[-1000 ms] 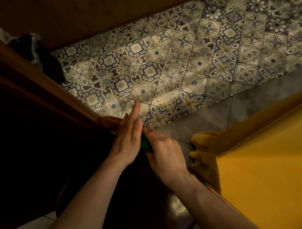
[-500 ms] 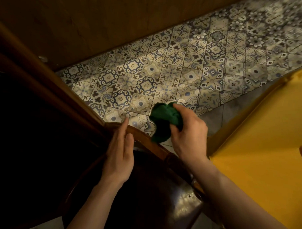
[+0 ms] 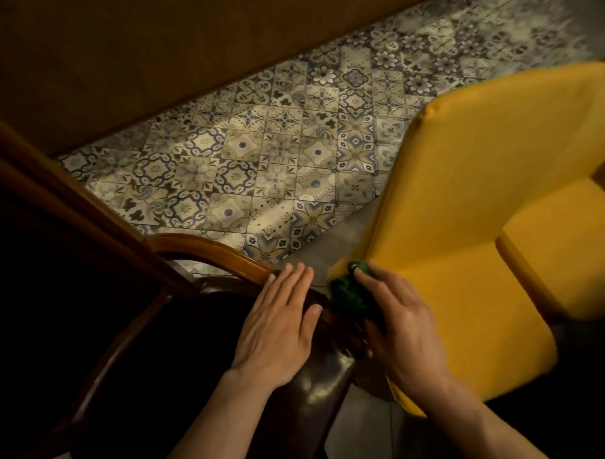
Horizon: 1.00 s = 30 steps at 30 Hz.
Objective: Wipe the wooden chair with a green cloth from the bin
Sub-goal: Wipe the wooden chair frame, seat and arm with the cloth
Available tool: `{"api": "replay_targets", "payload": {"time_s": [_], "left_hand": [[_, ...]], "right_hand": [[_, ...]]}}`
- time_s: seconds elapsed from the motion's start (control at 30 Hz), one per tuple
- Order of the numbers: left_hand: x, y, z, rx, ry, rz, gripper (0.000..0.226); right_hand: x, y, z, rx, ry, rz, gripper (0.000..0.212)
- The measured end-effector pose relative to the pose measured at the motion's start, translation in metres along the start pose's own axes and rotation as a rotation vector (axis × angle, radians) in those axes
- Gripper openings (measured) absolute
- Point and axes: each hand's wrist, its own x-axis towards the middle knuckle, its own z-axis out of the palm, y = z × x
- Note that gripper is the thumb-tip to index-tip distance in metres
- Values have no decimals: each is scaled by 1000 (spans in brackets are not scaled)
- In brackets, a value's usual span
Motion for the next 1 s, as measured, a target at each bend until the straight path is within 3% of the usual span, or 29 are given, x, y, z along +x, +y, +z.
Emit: {"api": "replay_targets", "payload": {"time_s": [0.2, 0.33, 0.67, 1.0], "left_hand": [[8, 23, 39, 101, -128, 55, 62], [9, 15, 41, 69, -138, 67, 61], [14, 14, 33, -1, -160, 86, 57], [15, 11, 34, -27, -172, 81, 57]], "right_hand": [[-45, 17, 34, -185, -250, -54, 81], [-40, 20, 42, -209, -245, -87, 85], [-34, 21, 39, -382, -211, -153, 58], [-52, 35, 21, -570, -364, -120, 74]]}}
